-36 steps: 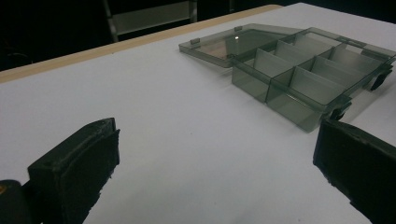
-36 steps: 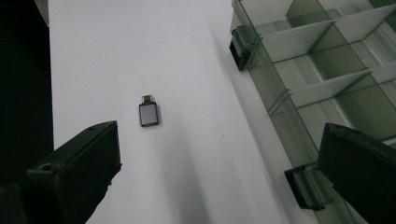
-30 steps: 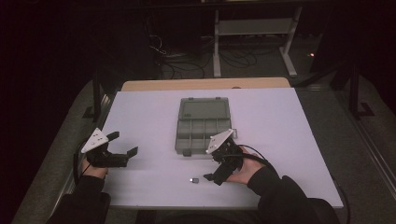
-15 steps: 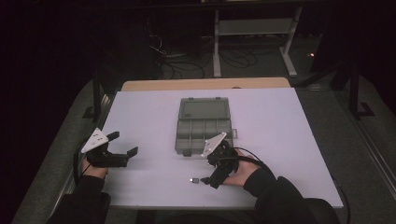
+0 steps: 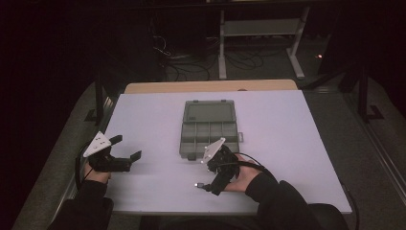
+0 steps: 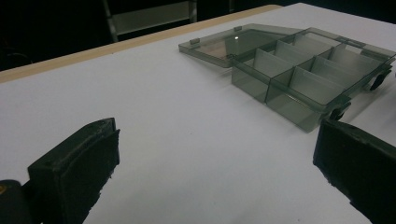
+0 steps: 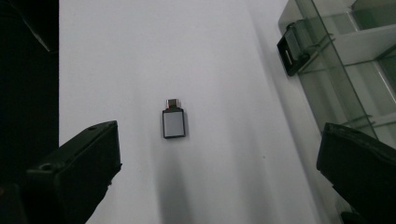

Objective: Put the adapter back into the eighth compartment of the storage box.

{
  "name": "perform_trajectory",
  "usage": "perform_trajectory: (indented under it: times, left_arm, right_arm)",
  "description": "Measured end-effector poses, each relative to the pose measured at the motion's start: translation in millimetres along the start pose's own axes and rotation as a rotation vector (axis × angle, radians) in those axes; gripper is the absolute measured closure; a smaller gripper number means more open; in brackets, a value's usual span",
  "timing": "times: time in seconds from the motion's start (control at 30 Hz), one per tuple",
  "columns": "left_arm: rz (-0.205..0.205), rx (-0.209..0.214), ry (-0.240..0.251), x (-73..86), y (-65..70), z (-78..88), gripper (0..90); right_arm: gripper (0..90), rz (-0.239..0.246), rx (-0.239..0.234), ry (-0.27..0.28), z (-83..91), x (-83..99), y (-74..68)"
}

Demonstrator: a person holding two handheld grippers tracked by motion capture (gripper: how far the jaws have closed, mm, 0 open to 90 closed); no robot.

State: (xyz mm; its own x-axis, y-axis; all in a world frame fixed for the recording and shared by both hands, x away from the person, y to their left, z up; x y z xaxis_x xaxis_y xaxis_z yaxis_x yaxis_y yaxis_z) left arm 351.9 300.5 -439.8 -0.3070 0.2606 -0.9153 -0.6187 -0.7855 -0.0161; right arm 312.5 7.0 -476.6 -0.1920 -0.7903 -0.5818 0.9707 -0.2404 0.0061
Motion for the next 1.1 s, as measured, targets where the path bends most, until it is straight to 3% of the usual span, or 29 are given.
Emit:
perform_trajectory:
  times: [0.93,1.1]
  left_arm:
    - [-0.001,0.001,0.000,0.1,0.2,-0.1,0.0]
    - [-0.001,0.001,0.000,0.1,0.3,-0.1,0.0]
  right_arm:
    - [0.0,0.048,-0.047,-0.060,-22.9,-6.7,-13.0]
    - [9.9,0.060,-0.076,-0.061,-23.6,-8.0,-16.2]
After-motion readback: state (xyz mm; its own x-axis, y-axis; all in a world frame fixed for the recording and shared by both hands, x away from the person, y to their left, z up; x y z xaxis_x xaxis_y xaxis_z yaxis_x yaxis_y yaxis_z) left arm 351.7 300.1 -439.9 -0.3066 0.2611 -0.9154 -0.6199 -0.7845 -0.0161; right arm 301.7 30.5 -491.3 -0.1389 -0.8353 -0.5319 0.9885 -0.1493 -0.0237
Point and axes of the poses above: each handheld gripper's, and its own axes: z roughly backward along the jaws, x roughly out of its underside, y roughly to its right, the point moved 7 cm from there along -z, roughly forward along the jaws
